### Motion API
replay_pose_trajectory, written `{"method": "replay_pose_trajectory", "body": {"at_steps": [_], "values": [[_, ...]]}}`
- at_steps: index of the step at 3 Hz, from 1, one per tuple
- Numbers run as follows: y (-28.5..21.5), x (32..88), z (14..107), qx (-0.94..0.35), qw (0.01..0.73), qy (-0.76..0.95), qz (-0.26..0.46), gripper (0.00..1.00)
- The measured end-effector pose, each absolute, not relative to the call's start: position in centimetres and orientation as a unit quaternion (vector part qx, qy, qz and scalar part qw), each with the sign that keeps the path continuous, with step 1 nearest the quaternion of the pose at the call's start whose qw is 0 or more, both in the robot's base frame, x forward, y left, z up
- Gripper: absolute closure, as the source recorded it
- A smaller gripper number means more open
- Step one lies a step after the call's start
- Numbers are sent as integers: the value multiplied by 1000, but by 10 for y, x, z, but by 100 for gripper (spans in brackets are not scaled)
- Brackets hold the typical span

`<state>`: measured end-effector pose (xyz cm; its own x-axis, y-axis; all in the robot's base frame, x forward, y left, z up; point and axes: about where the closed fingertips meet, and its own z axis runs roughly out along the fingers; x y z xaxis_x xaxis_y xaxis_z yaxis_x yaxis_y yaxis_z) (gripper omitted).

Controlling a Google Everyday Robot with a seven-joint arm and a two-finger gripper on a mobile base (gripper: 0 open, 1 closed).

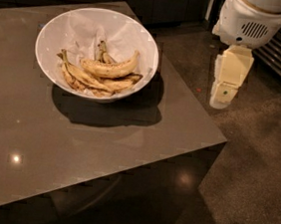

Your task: Pick banana from white bowl

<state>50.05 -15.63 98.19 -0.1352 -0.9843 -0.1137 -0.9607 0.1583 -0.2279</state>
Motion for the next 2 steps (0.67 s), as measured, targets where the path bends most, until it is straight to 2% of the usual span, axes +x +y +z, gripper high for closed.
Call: {"method": "replay_pose_trajectory", "body": {"at_steps": [2], "values": [[-120, 523, 1003, -679, 152, 715, -67, 0]]}}
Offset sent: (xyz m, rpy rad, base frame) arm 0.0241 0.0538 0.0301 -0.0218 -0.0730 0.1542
